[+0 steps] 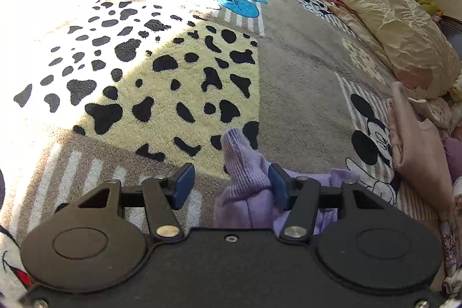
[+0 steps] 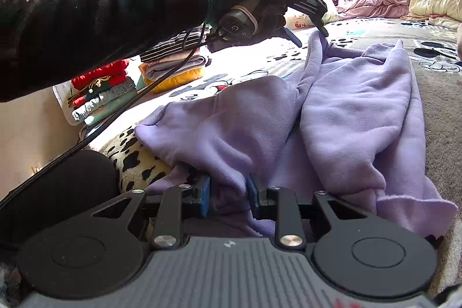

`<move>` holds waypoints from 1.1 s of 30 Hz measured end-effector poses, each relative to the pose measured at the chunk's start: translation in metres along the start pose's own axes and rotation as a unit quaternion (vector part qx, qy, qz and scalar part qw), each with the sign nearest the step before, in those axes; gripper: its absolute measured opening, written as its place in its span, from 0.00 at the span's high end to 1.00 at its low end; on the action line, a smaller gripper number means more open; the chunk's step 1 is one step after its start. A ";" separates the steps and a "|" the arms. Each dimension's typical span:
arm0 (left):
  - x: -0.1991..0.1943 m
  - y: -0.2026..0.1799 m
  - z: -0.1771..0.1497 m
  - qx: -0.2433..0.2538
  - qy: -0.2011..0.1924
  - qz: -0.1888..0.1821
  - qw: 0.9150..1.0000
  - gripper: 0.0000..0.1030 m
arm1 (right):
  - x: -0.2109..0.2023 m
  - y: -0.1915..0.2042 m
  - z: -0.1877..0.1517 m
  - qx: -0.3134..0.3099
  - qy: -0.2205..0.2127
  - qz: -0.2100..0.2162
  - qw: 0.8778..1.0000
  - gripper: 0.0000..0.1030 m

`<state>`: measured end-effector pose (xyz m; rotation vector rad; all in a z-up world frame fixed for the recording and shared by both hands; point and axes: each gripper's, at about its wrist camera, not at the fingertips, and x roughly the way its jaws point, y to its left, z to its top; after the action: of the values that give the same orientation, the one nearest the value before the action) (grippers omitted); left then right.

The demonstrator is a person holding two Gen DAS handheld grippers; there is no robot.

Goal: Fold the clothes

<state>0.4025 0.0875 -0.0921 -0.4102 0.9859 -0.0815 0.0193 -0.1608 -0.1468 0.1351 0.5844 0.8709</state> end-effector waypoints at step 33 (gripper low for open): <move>-0.050 -0.022 -0.072 0.232 -0.137 -0.005 0.963 0.69 | 0.001 -0.004 0.003 0.010 0.000 0.013 1.000 0.71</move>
<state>0.3175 0.0581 -0.0791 0.0075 0.6622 -0.2540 0.0236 -0.1622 -0.1463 0.1614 0.5925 0.8910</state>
